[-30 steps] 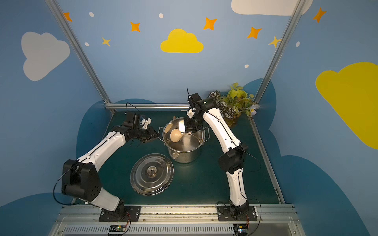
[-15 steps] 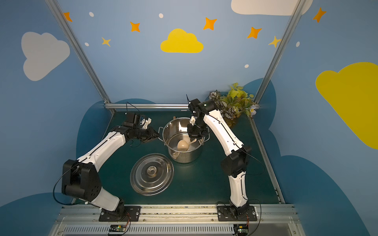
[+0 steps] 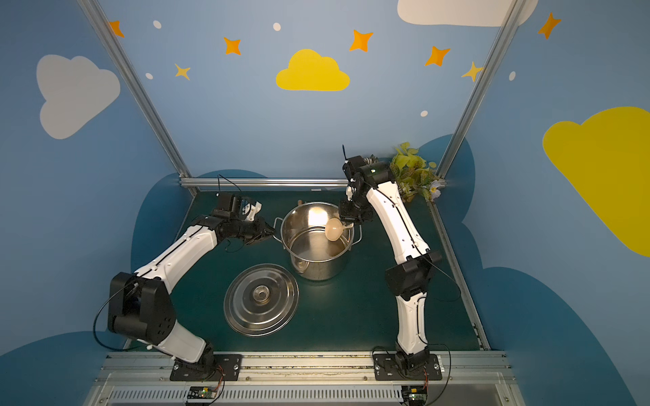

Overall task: Stir the soup with a spoon
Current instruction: Stir the soup in the pan with a stick.

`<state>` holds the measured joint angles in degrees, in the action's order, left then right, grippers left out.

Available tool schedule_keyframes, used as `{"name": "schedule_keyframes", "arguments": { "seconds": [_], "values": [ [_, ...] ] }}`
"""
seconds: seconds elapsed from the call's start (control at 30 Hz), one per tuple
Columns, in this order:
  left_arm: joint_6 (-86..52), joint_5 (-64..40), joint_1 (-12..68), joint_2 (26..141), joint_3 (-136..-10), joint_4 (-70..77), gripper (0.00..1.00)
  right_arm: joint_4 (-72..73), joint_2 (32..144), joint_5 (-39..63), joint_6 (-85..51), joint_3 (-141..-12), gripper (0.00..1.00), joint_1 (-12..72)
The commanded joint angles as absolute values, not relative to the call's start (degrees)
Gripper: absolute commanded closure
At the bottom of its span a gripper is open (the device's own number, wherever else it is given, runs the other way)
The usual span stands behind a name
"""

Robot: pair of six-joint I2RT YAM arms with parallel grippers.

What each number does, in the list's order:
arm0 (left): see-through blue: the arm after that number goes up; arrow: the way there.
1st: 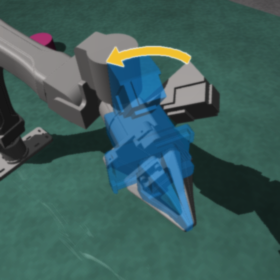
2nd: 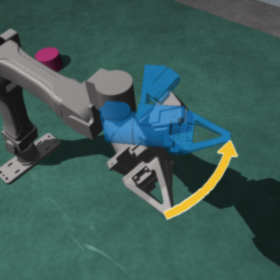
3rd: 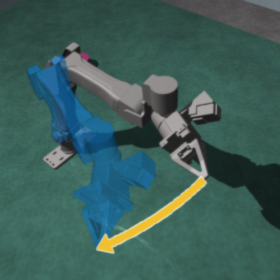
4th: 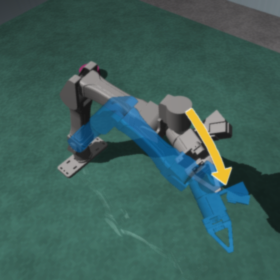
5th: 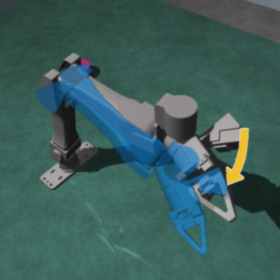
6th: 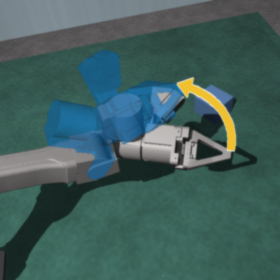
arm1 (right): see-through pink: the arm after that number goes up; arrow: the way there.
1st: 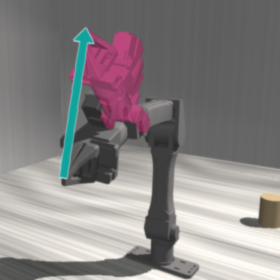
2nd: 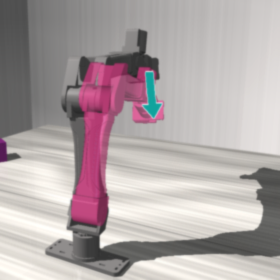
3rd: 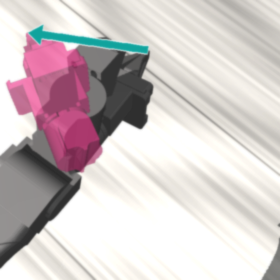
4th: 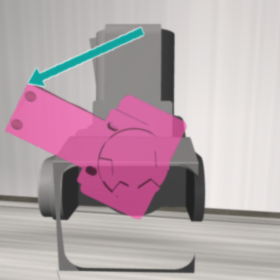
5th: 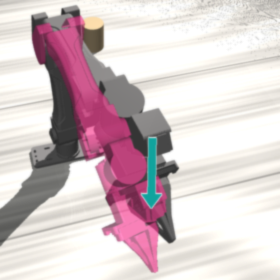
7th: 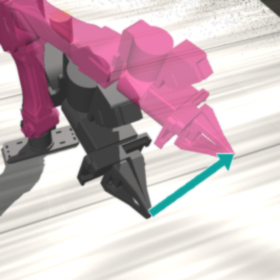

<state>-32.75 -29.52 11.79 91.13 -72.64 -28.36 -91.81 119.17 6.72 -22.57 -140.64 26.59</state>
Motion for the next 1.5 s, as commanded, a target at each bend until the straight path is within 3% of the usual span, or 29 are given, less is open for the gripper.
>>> {"name": "schedule_keyframes", "arguments": {
  "seconds": [0.0,0.37,0.7,1.13,1.47],
  "values": [
    [-30.98,-31.99,13.18,92.85,-73.22,-29.44,0.88,-97.81,122.92,7.95,-23.49,-145.28,1.00,26.58],
    [-31.00,-31.95,13.78,93.63,-73.25,-28.94,0.88,-90.26,128.02,17.92,-24.04,-148.93,1.00,32.17],
    [-31.01,-31.56,13.89,93.43,-72.68,-28.62,0.88,-93.46,123.97,19.29,-22.02,-144.28,1.00,36.65],
    [-30.64,-31.63,13.80,92.55,-71.98,-28.84,0.88,-99.43,110.63,4.20,-20.35,-127.03,1.00,31.86],
    [-30.41,-31.90,13.80,92.32,-71.98,-29.06,0.88,-99.65,114.68,-0.54,-19.73,-132.87,1.00,26.61]
  ]
}}
